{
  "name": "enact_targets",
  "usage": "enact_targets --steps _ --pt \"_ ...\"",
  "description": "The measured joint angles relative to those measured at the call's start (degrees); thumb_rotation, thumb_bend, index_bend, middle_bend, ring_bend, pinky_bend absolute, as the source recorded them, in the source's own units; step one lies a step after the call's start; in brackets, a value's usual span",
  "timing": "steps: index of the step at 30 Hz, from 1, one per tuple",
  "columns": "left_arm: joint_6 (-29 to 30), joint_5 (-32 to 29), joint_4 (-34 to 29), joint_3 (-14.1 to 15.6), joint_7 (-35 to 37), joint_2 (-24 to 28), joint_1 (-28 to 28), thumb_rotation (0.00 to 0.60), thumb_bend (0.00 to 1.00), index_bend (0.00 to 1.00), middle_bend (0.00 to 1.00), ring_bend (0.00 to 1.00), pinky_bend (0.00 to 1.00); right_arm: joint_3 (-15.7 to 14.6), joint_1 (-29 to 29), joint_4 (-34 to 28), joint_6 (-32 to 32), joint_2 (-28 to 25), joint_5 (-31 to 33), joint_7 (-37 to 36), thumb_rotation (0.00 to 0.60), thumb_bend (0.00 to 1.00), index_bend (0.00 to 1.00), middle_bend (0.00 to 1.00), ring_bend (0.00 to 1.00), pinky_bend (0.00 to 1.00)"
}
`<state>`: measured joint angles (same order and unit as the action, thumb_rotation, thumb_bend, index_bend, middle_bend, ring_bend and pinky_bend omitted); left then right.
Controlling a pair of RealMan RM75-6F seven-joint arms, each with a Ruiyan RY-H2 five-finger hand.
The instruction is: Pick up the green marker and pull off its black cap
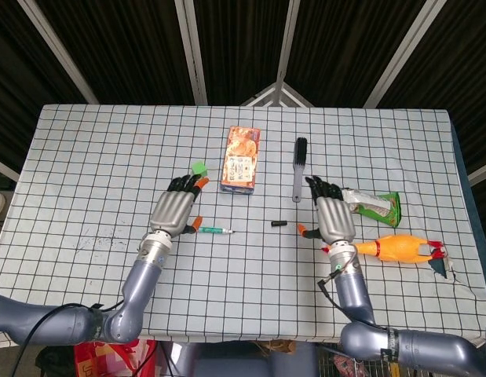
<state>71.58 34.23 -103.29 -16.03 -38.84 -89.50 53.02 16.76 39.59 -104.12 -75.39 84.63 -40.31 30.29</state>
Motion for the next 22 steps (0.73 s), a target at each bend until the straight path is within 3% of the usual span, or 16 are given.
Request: enact_targets --steps 5,10,16,22 --pt "3.5 2.9 -5.6 3.0 0.0 6.9 -4.0 0.600 0.54 0.09 0.00 0.00 0.00 -4.1 -3.7 0.3 -2.3 -6.0 -6.3 0.1 0.600 0.26 0.10 0.05 0.07 0.02" --pt "7.1 8.5 -10.3 7.9 2.8 15.7 -11.0 0.600 0.54 0.09 0.00 0.00 0.00 -9.0 -7.6 3.7 -3.0 -10.6 -12.4 -0.8 0.600 0.26 0.10 0.05 0.06 0.01" --pt "9.3 16.6 -11.0 13.3 11.5 23.9 -19.6 0.600 0.54 0.09 0.00 0.00 0.00 -10.7 -10.9 6.6 -1.4 -13.9 -15.1 -7.3 0.600 0.26 0.10 0.05 0.06 0.00" --pt "10.0 23.6 -7.5 16.7 19.7 27.0 -25.4 0.600 0.54 0.09 0.00 0.00 0.00 -11.2 -13.6 8.7 -0.6 -16.7 -18.8 -12.2 0.600 0.26 0.10 0.05 0.06 0.00"
